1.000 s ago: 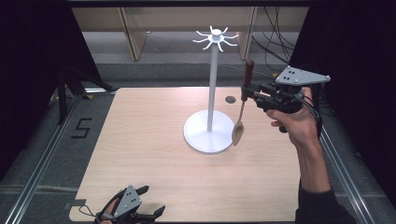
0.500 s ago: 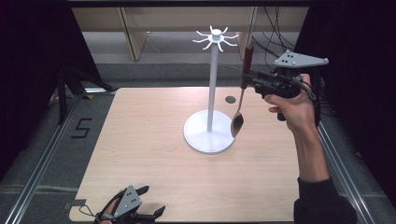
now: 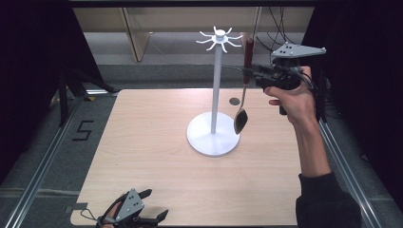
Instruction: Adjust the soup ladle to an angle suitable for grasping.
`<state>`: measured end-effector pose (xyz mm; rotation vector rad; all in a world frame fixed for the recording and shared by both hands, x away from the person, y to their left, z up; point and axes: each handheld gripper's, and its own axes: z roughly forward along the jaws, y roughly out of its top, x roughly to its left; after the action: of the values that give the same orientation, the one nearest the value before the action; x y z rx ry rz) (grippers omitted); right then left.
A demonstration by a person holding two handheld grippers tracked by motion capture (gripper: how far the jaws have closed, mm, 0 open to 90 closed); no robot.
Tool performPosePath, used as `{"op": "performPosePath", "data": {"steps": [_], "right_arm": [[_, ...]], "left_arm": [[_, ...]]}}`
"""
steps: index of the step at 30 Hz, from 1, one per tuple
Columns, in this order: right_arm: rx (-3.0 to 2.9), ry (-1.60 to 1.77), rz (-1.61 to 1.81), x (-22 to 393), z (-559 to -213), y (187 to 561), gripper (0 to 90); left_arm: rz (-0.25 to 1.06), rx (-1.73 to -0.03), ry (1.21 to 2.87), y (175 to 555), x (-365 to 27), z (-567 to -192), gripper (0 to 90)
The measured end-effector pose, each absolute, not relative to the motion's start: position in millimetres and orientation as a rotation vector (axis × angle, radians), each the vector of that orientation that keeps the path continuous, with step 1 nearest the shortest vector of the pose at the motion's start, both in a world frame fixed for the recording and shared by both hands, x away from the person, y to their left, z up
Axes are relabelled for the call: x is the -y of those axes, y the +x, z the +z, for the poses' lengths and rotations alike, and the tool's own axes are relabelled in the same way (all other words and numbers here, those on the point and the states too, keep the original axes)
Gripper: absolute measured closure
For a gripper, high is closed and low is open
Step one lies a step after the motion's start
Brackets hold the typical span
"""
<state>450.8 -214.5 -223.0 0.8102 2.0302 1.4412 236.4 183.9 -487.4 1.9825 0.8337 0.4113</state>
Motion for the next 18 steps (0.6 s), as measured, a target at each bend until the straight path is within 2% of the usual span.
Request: {"op": "performPosePath", "data": {"steps": [18], "right_arm": [[-2.05,0.828,1.424,198.8,-224.8,460.2,73.9]], "left_arm": [[0.407,-0.826,1.983,235.9,-183.6,-487.2,14.8]]}}
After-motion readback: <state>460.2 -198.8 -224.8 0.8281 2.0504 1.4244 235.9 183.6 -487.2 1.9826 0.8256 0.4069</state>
